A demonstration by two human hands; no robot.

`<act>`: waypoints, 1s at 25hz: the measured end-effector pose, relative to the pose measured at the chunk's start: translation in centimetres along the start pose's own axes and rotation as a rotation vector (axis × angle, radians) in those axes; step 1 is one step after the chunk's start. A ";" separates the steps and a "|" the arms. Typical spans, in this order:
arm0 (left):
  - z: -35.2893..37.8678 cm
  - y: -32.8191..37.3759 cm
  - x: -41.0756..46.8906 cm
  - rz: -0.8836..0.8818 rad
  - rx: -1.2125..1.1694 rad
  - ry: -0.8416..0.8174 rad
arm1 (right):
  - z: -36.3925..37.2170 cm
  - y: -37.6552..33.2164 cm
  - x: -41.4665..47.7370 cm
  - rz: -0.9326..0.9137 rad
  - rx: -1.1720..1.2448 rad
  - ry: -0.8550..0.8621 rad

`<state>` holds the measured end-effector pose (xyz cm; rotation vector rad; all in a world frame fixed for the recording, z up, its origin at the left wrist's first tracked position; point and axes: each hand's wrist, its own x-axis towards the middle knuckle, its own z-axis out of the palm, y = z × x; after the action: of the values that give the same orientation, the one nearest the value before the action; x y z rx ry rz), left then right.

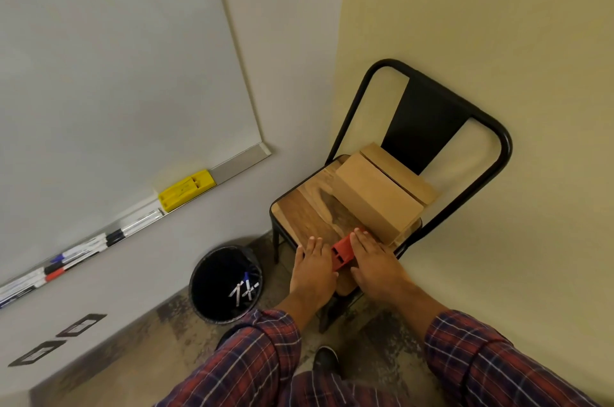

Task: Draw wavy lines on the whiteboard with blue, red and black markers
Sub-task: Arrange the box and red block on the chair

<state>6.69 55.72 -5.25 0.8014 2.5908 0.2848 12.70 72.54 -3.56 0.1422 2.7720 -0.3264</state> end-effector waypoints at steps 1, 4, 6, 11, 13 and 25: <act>0.0 -0.1 -0.1 0.004 -0.020 0.007 | -0.2 0.1 0.1 -0.005 0.004 0.015; -0.1 -1.0 -0.5 0.022 -0.079 0.008 | -1.0 0.0 0.5 -0.046 -0.020 0.043; -0.5 -2.0 -0.8 0.034 -0.106 0.001 | -1.6 -0.3 1.1 -0.071 -0.029 0.067; -2.3 -7.6 -3.1 0.024 -0.146 0.030 | -2.7 -3.4 3.0 -0.153 -0.061 0.055; -3.3 -10.4 -4.7 -0.001 -0.175 0.047 | -2.9 -5.4 3.9 -0.193 -0.044 0.023; -9.9 -32.3 -21.6 -0.181 -0.183 0.199 | -0.8 -31.9 8.6 -0.488 -0.010 -0.009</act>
<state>2.62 16.32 0.62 0.4921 2.7473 0.5625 0.02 42.35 0.78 -0.5442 2.7662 -0.4289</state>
